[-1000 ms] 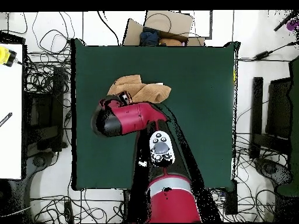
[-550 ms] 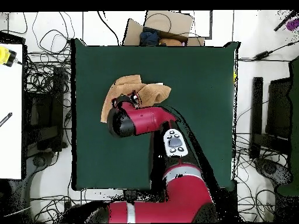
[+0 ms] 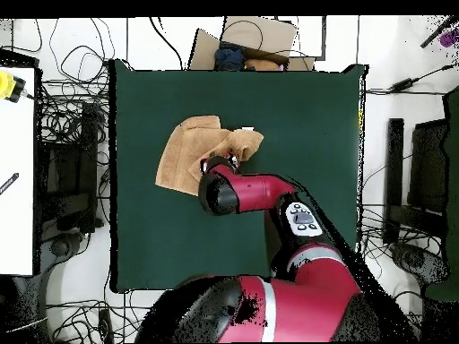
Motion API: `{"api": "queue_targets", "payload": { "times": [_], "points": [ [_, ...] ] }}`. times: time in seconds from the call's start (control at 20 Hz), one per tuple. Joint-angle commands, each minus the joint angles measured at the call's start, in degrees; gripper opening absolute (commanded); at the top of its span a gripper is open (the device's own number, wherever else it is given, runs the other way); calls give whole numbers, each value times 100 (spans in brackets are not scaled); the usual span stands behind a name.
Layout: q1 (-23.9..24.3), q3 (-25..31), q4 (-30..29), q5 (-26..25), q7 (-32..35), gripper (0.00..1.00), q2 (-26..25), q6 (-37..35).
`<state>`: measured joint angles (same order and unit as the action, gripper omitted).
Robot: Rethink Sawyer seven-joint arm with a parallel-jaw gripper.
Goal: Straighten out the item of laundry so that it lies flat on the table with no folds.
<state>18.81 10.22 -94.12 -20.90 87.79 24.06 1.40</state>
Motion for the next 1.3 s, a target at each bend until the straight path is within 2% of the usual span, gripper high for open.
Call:
{"api": "queue_targets", "payload": {
  "times": [0.05,0.55,0.6,1.3],
  "points": [
    [71,481,64,-348,418,100,-350,-85],
    [-364,182,134,-155,582,100,-348,-98],
    [-383,168,136,-115,602,0,-349,-149],
    [-254,322,155,-74,500,0,-350,-448]
  ]
}}
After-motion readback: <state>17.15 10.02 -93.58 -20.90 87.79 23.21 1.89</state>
